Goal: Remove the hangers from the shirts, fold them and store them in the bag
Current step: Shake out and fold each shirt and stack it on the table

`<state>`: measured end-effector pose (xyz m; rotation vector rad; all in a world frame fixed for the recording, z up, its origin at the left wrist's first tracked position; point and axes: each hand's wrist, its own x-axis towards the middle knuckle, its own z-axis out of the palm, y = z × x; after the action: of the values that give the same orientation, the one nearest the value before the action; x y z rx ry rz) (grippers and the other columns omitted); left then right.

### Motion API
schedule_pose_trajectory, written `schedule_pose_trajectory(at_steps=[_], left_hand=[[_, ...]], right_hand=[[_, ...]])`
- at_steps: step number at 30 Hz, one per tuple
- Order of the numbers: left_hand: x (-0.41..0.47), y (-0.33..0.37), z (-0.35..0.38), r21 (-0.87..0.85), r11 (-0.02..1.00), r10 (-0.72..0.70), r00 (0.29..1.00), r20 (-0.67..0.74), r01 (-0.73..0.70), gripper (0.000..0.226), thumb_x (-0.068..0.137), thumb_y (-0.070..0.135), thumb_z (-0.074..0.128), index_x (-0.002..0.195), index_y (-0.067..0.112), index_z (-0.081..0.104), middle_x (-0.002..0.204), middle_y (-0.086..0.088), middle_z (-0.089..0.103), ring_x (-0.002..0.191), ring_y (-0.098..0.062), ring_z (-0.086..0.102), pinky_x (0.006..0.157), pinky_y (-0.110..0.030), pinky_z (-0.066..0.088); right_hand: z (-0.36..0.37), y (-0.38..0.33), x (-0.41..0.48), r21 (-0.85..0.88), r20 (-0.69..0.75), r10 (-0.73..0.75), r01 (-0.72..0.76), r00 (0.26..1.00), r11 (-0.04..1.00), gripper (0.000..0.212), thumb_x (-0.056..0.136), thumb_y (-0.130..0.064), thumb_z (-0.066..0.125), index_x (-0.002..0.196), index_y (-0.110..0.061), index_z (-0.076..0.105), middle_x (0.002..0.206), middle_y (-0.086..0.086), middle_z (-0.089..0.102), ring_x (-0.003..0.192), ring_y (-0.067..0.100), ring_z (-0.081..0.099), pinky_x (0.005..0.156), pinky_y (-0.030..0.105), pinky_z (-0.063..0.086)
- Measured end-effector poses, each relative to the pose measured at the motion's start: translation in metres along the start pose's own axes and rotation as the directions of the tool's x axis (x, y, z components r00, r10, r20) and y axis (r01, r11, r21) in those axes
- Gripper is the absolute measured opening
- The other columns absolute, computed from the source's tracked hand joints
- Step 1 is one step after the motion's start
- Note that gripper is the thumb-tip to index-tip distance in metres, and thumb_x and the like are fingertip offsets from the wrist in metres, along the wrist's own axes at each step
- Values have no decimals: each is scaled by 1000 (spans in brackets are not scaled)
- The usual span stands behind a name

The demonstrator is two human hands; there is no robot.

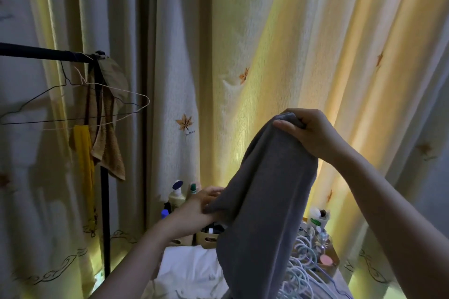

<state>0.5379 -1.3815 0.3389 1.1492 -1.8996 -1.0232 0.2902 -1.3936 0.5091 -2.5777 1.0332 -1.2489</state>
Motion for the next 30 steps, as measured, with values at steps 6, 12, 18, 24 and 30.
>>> schedule_pose_trajectory(at_steps=[6, 12, 18, 24, 30], left_hand=[[5, 25, 24, -76, 975, 202, 972, -117, -211, 53, 90, 37, 60, 127, 66, 35, 131, 38, 46, 125, 15, 39, 91, -10, 45], [15, 37, 44, 71, 922, 387, 890, -242, -381, 41, 93, 39, 51, 132, 44, 39, 126, 28, 51, 120, 6, 48, 98, -20, 43], [18, 6, 60, 177, 945, 321, 892, -319, -276, 34, 94, 38, 47, 98, 71, 42, 105, 27, 55, 100, -2, 59, 82, -21, 48], [19, -8, 61, 159, 947, 319, 885, -340, -280, 20, 88, 48, 48, 103, 62, 46, 108, 28, 53, 100, 8, 55, 78, -8, 44], [18, -32, 52, 23, 995, 98, 964, -246, -95, 3, 90, 22, 61, 91, 24, 61, 93, 5, 64, 83, -2, 63, 72, -21, 52]], right_hand=[[7, 0, -4, 65, 132, -64, 56, 989, 996, 10, 74, -45, 67, 78, -36, 68, 76, -5, 71, 73, 9, 66, 66, 27, 52], [20, -1, -5, 59, 185, -70, 60, 980, 996, 16, 73, -46, 67, 77, -31, 71, 75, -6, 71, 72, 8, 66, 66, 25, 51], [18, 1, -6, 63, 177, -47, 36, 983, 997, 10, 77, -39, 69, 80, -30, 72, 79, -8, 72, 76, 6, 66, 68, 20, 51], [12, 9, -10, 35, 184, -32, 26, 982, 999, 21, 73, -45, 67, 78, -26, 73, 76, -6, 71, 74, 7, 66, 65, 19, 50], [-2, 23, -15, 47, 41, 13, -15, 999, 999, 5, 80, -40, 65, 77, -41, 68, 79, -20, 70, 75, -4, 64, 62, 6, 45]])
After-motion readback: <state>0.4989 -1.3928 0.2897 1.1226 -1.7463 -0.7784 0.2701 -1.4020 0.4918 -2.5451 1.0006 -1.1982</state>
